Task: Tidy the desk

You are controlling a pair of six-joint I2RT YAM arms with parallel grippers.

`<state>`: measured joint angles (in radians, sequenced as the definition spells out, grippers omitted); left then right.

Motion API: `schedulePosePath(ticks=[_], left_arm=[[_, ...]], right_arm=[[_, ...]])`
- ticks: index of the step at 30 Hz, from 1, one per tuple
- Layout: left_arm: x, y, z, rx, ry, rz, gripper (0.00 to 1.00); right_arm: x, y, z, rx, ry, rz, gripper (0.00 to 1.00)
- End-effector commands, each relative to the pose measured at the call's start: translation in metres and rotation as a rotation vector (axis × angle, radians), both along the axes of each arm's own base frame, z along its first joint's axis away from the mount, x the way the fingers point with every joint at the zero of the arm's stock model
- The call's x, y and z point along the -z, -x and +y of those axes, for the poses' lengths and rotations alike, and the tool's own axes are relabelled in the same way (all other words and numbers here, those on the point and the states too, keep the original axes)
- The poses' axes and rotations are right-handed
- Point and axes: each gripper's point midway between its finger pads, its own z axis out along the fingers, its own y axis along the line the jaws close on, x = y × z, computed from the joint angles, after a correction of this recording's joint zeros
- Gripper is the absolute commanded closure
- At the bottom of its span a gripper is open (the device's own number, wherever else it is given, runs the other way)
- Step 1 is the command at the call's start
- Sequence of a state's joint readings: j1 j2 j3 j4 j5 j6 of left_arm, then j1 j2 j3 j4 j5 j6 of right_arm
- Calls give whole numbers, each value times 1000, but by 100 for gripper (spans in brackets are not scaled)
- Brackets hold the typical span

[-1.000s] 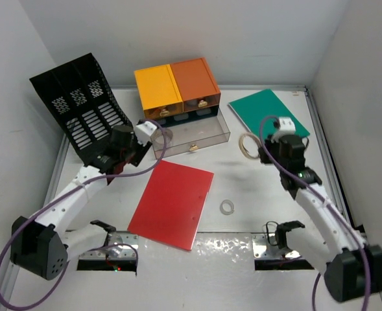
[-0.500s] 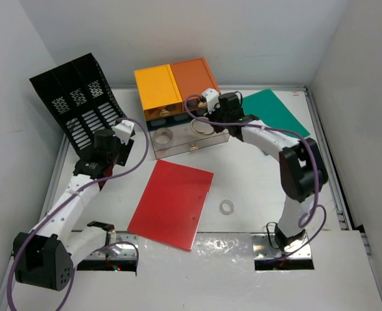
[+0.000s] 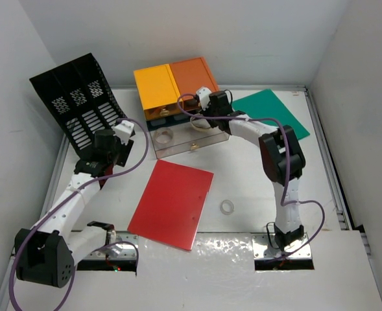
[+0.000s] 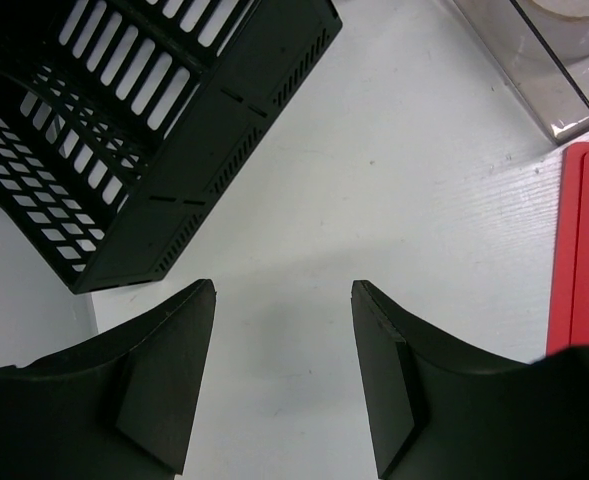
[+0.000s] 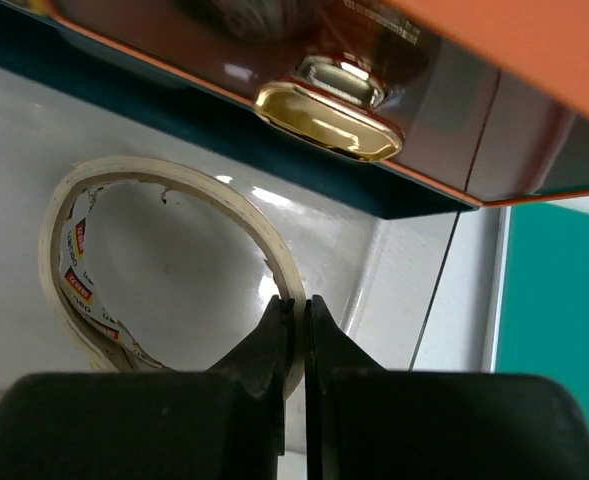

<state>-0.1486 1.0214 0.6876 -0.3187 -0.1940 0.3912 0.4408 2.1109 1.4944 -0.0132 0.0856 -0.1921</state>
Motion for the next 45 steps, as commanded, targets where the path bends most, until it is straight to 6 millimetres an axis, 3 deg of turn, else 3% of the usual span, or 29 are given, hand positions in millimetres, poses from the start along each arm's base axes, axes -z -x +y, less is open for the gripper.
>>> schedulePosePath(ticks=[1, 6, 8, 10, 11, 13, 19, 20, 22, 23, 24, 25, 27, 28, 29, 30, 32, 33, 34, 36, 37, 40, 45], left_arm=[[-10, -6, 2, -11, 17, -44, 45], [-8, -5, 0, -1, 22, -35, 45], [-8, -5, 1, -2, 23, -35, 45], [-7, -5, 0, 3, 24, -30, 45], [-6, -4, 0, 6, 24, -28, 45], [-2, -3, -2, 14, 26, -12, 45], [-1, -5, -2, 14, 26, -6, 44], [-1, -5, -1, 13, 23, -8, 44], [-2, -5, -1, 10, 25, -10, 44], [-1, -4, -1, 11, 23, -10, 44], [-1, -4, -1, 11, 23, -11, 44], [2, -4, -2, 17, 26, -4, 44], [5, -4, -3, 27, 26, 4, 44], [7, -3, -3, 28, 24, 9, 44], [9, -4, -3, 26, 23, 18, 44], [10, -4, -2, 26, 20, 21, 44], [14, -4, -4, 32, 22, 41, 44], [15, -4, -4, 37, 23, 47, 44], [18, -4, -6, 45, 26, 58, 44], [21, -4, -7, 49, 27, 69, 44], [23, -4, -7, 51, 28, 77, 44], [27, -3, -8, 56, 24, 96, 44], [28, -2, -8, 61, 25, 105, 44]], right_arm=[[6, -13, -8, 47, 43, -8, 100], [16, -12, -20, 132, 61, 11, 100], [15, -10, -25, 165, 67, 18, 95], [13, -7, -27, 180, 62, 24, 73], [6, -5, -26, 173, 52, 24, 57], [-1, 0, -20, 153, 16, 34, 50], [-62, 10, 0, 87, -133, -6, 28], [-84, 14, 2, 73, -168, -38, 27], [-106, 21, 5, 56, -218, -70, 16], [-108, 30, 6, 36, -237, -59, 15], [-134, 39, 3, 29, -264, -94, 4], [-124, 57, 4, 10, -278, -45, 1], [-138, 84, -1, 28, -348, -21, 1], [-134, 96, -3, 34, -368, 11, 1], [-105, 125, -3, 18, -368, 122, 1], [-107, 144, -3, 13, -402, 158, 1], [-71, 187, -10, 33, -352, 285, 1], [-63, 202, -14, 46, -328, 311, 1], [-49, 229, -18, 41, -282, 351, 1], [-37, 247, -29, 100, -236, 367, 1], [-27, 269, -30, 94, -216, 404, 1], [-10, 297, -30, 109, -208, 424, 1], [20, 328, -28, 81, -145, 495, 1]])
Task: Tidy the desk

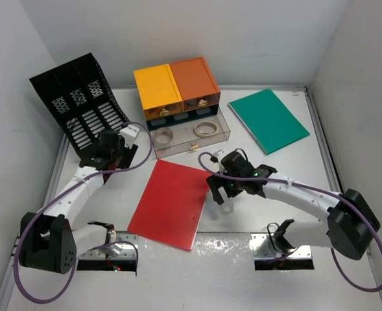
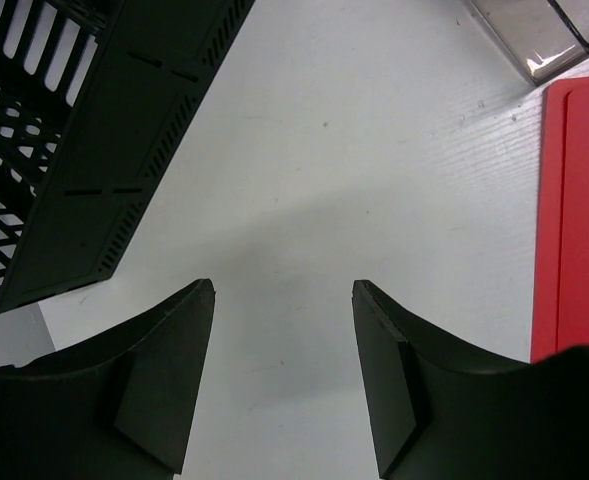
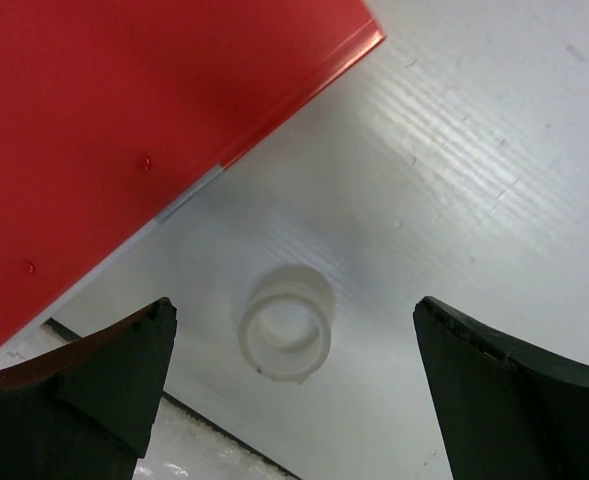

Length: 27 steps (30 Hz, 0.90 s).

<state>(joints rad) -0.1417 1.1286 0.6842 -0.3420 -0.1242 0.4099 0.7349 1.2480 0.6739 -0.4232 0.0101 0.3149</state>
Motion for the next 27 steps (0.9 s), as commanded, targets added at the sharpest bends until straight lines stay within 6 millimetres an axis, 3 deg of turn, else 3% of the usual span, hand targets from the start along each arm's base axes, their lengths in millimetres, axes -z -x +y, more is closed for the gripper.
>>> schedulePosePath(ticks=[1, 7, 14, 18, 19, 20, 23, 25, 27], left_arm=[[-10, -7, 0, 2, 15, -36, 44], [-10, -5, 0, 2, 17, -34, 44], [-13, -5, 1, 2, 16, -43, 44], [-12, -4, 1, 3, 14, -42, 44], [-12, -4, 1, 4, 13, -42, 44], [-12, -4, 1, 3, 14, -40, 44], [-14, -4, 0, 7, 18, -41, 44], [-14, -4, -1, 9, 20, -39, 44], [-12, -3, -1, 13, 21, -33, 44]], right_arm=[[14, 9, -3, 37, 53, 15, 1], [39, 32, -1, -16, 127, 84, 1], [54, 35, -10, -10, 195, 60, 8], [63, 40, -9, -35, 216, 107, 33], [63, 41, -8, -36, 213, 117, 55], [63, 43, -7, -38, 211, 127, 62], [59, 44, 0, -41, 176, 134, 71], [56, 40, 0, -34, 182, 116, 86], [49, 35, -3, -27, 203, 96, 93]])
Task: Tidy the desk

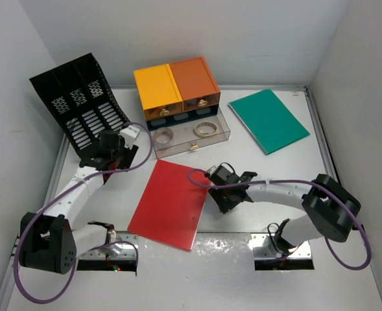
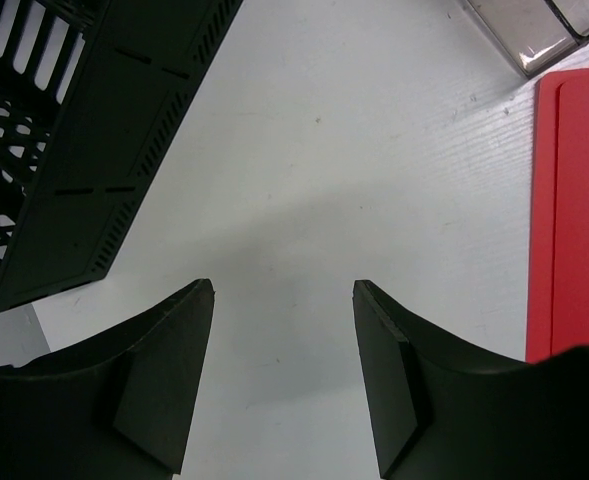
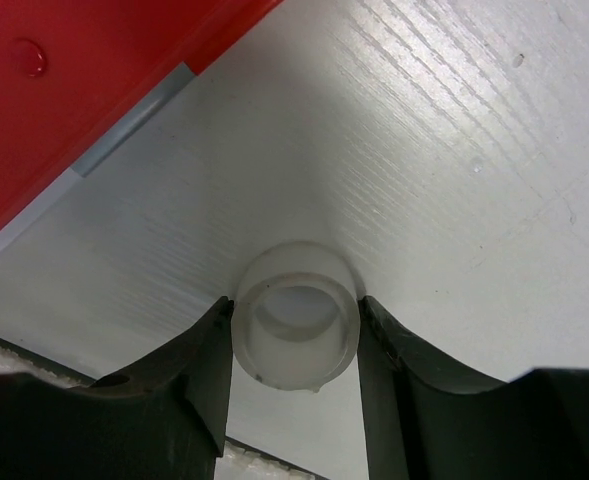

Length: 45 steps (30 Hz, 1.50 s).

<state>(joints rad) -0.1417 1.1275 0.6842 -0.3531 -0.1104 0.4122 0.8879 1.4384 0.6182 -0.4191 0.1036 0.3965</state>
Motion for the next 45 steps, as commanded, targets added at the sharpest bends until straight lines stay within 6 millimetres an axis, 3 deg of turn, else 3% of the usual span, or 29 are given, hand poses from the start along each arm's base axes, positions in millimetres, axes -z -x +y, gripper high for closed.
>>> schedulePosePath(ticks=[1, 6, 7, 9, 10, 12, 13, 15, 16, 17, 18, 19, 20, 22, 24, 26, 27, 33, 36, 38, 44, 45], left_arm=[[-15, -5, 1, 2, 16, -47, 44], [-13, -5, -2, 16, 25, -43, 44], [-13, -5, -2, 19, 25, -44, 44], [-12, -5, -3, 21, 27, -41, 44], [-11, -5, -3, 21, 26, -39, 44], [-10, -4, -4, 24, 29, -31, 44], [-10, -3, -4, 24, 31, -31, 44], [-10, -3, -4, 25, 34, -26, 44], [-11, -3, -4, 24, 35, -28, 44], [-11, -2, -4, 24, 35, -26, 44], [-11, -2, -4, 24, 35, -26, 44], [-11, -3, -5, 24, 34, -28, 44], [-12, -3, -4, 24, 35, -29, 44], [-12, -3, -4, 20, 35, -29, 44], [-11, -2, -4, 25, 37, -27, 44], [-9, -2, -5, 27, 37, -24, 44], [-9, -2, -4, 27, 35, -24, 44], [1, -1, -4, 30, 28, 2, 44], [7, -2, -3, 28, 23, 21, 44], [11, -1, -3, 26, 23, 33, 44], [15, -1, -2, 23, 12, 46, 44], [15, -1, -1, 19, 8, 43, 43]], right_arm=[[-15, -10, 4, 1, 8, -40, 93], [-55, -51, 16, -9, -6, -230, 98], [-75, -68, 32, -9, -51, -292, 100], [-95, -90, 55, -41, -95, -365, 100], [-120, -105, 76, -56, -158, -412, 100], [-137, -119, 105, -142, -220, -450, 100], [-164, -130, 132, -183, -305, -490, 100], [-159, -147, 147, -236, -259, -499, 100], [-186, -168, 160, -226, -269, -567, 100], [-174, -181, 166, -230, -221, -563, 100], [-176, -193, 170, -239, -197, -587, 100], [-198, -213, 177, -205, -217, -637, 100], [-181, -227, 180, -215, -160, -638, 100], [-190, -257, 183, -170, -165, -672, 100], [-170, -283, 185, -127, -182, -642, 100], [-153, -295, 185, -30, -237, -599, 99], [-134, -299, 186, -12, -250, -564, 99], [-87, -325, 170, 100, -234, -555, 95], [-66, -327, 174, 73, -225, -511, 86], [-58, -326, 174, 54, -209, -496, 73], [-55, -327, 165, 51, -182, -508, 37], [-56, -325, 164, 47, -180, -507, 36]])
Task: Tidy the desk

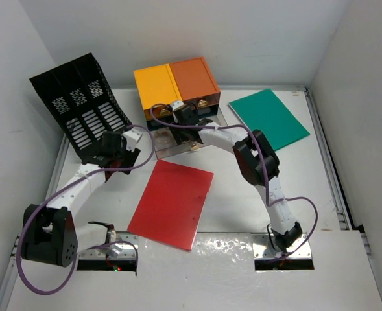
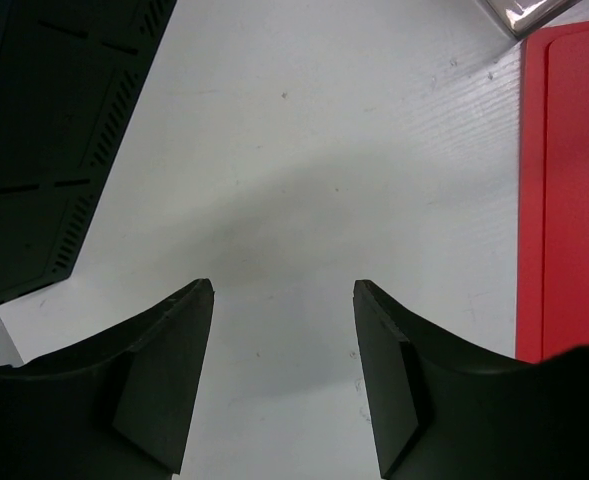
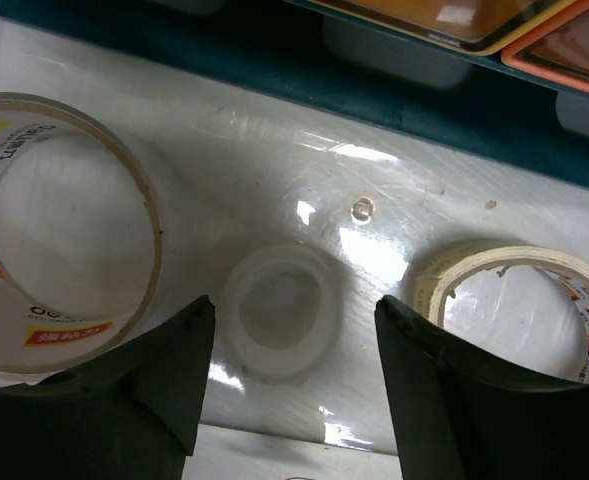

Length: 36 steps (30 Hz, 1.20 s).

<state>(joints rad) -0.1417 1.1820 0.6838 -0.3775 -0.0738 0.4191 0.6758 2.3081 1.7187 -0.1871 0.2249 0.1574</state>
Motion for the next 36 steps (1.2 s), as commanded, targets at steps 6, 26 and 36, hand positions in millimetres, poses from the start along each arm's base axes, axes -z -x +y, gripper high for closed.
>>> schedulePosePath(ticks=[6, 26, 36], left_arm=[[-3, -8, 6, -17, -10, -35, 43], [-11, -9, 27, -103, -64, -234, 43], [-10, -6, 28, -100, -69, -235, 43]], right_arm=[[-65, -5, 9, -64, -42, -106, 24], [-29, 127, -49, -265, -100, 29, 100], [-18, 53, -38, -158, -19, -95, 100]])
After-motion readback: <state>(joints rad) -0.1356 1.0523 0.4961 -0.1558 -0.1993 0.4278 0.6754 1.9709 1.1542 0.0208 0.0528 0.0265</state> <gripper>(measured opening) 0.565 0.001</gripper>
